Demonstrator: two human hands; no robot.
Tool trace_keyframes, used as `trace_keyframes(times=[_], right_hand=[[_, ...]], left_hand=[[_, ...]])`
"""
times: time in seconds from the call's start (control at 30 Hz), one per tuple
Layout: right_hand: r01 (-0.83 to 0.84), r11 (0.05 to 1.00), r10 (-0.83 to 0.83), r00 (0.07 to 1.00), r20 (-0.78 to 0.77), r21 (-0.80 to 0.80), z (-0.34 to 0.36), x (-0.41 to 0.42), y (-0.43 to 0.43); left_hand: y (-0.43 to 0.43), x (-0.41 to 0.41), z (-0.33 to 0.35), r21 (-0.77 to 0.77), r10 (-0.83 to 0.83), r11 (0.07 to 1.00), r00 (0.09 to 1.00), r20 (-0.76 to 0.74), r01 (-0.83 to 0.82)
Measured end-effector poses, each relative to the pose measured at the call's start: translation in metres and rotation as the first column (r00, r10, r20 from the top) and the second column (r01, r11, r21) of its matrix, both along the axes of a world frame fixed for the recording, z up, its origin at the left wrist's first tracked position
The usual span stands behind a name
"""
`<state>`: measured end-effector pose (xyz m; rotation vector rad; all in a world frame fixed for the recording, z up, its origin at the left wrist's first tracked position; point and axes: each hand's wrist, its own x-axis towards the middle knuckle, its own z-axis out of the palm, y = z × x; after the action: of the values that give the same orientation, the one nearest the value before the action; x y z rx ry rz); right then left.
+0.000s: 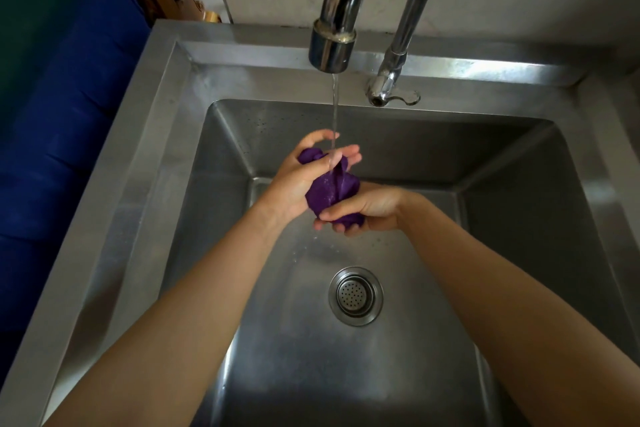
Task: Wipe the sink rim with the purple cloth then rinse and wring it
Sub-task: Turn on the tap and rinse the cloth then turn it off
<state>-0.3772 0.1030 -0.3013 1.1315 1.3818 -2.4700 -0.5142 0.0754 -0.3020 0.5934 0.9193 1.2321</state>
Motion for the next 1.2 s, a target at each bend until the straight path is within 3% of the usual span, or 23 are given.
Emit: trace_keyframes(times=[0.07,0.17,0.3,0.53,0.73,0.77,0.83,0.9,0.97,1.07,1.2], right_hand=[[-0.025,0.995,0.021,0.999,0.046,0.092,0.001,-0.004,-0.001],[-0.039,0.948,-0.035,0.974,0.224,0.316,0.004,-0.012,-0.007],[-0.066,0.759,-0.202,0.922,0.33,0.648,-0.003,-0.019,-0.018],[-0.285,0.621,-0.226,0.826,0.516,0.73,0.0,-0.02,-0.023],[-0.356,0.473,-0.259,0.818,0.513,0.806,-0.008,-0.014,-0.027],[-0.33,0.475,-0.266,0.83,0.49,0.816,-0.011,-0.011,-0.026],[-0.167,0.606,-0.238,0.895,0.378,0.778,-0.017,-0.005,-0.021],[0.021,0.816,-0.19,0.954,0.234,0.578,-0.014,0.004,-0.018],[0.189,0.916,-0.235,0.968,0.091,0.353,-0.01,0.014,-0.016],[0.409,0.879,-0.407,0.911,-0.064,0.244,-0.009,0.019,-0.018],[0.567,0.777,-0.576,0.816,-0.055,0.275,-0.015,0.014,-0.02]], left_hand=[[0.0,0.002,0.004,-0.028,-0.003,1.0,0.999,-0.048,0.001],[0.001,0.008,0.005,-0.118,0.12,0.984,0.985,-0.125,-0.135],[0.008,0.017,0.006,-0.27,0.213,0.913,0.923,-0.321,-0.305],[0.01,0.027,-0.004,-0.345,0.402,0.805,0.872,-0.281,-0.482],[0.008,0.031,-0.007,-0.412,0.473,0.75,0.855,-0.213,-0.518],[0.008,0.033,-0.007,-0.409,0.475,0.755,0.857,-0.199,-0.513],[0.006,0.033,-0.009,-0.395,0.477,0.775,0.867,-0.146,-0.493],[0.003,0.029,-0.013,-0.372,0.449,0.817,0.891,-0.067,-0.44],[-0.002,0.02,-0.019,-0.344,0.4,0.855,0.916,-0.038,-0.388],[-0.014,0.008,-0.026,-0.338,0.301,0.887,0.949,-0.09,-0.313],[-0.029,0.0,-0.031,-0.297,0.201,0.928,0.973,-0.114,-0.226]])
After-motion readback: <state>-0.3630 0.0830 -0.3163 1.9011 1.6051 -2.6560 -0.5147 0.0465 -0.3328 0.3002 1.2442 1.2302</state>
